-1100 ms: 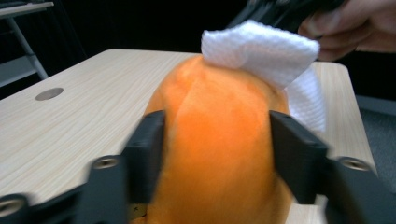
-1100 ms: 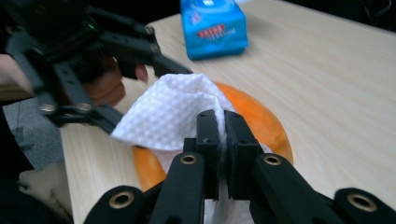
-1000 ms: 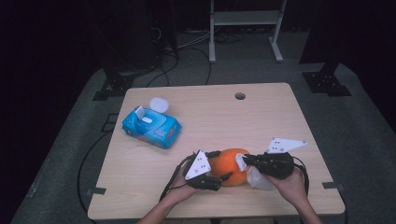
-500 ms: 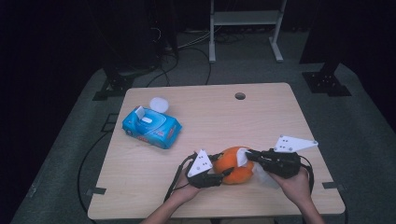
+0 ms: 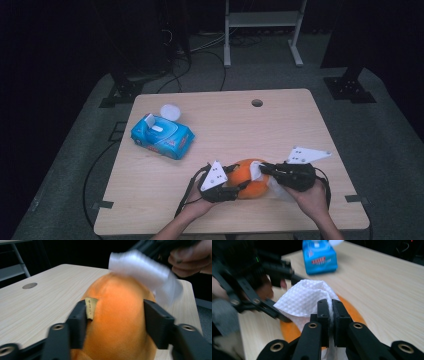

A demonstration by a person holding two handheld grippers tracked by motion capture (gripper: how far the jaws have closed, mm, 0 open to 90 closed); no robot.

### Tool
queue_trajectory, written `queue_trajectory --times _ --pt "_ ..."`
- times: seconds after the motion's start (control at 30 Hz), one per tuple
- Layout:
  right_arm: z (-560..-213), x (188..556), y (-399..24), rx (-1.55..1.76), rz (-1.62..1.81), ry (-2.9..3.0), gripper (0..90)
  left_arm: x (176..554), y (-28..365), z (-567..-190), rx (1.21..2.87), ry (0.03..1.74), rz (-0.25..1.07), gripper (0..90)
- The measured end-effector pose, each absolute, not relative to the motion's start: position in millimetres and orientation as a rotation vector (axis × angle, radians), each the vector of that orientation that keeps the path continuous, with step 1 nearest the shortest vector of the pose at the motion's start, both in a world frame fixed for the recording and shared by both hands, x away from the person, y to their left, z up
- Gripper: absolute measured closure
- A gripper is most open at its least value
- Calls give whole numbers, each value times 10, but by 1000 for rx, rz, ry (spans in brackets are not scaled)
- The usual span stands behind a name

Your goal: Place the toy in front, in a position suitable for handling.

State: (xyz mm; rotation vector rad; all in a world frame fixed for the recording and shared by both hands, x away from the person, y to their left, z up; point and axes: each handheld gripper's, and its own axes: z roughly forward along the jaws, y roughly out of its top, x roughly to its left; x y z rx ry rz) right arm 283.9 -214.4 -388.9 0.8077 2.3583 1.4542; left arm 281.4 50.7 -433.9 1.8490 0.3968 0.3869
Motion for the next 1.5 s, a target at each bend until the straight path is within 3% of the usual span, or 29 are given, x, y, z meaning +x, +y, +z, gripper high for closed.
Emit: queue_trajectory --times 0.17,0.23,0.47,0.53,0.63,0.7,0.83,1.07,1.17,1.27,1.5 --pt "-4025 2910 -2224 862 1376 2407 849 2880 612 -4340 1829 411 382 163" --pt "-4054 2935 -2312 903 1369 2398 849 2937 653 -4379 1834 435 353 116" --pt "-4100 2975 -2444 936 1351 2421 849 3081 565 -4642 1867 436 199 88" --pt "-4104 2974 -2444 940 1351 2418 849 3076 538 -4678 1852 429 190 132" --pt "-4084 2958 -2441 947 1356 2394 849 3026 548 -4588 1863 420 223 360" --pt "-4050 2946 -2447 943 1371 2367 852 2970 574 -4465 1861 398 301 445" --pt "-3876 2892 -2443 914 1519 2305 853 2917 672 -4248 1842 387 351 470" --pt "-3771 2797 -2023 760 1517 2351 853 2840 578 -4316 1917 368 343 467" --pt "-3930 2856 -2035 797 1443 2401 855 2865 581 -4379 1921 364 327 415" --pt "-4014 2882 -2082 835 1408 2420 856 2879 562 -4383 1898 337 324 269" --pt "-4045 2891 -2278 880 1372 2438 856 2988 610 -4469 1890 386 299 98"
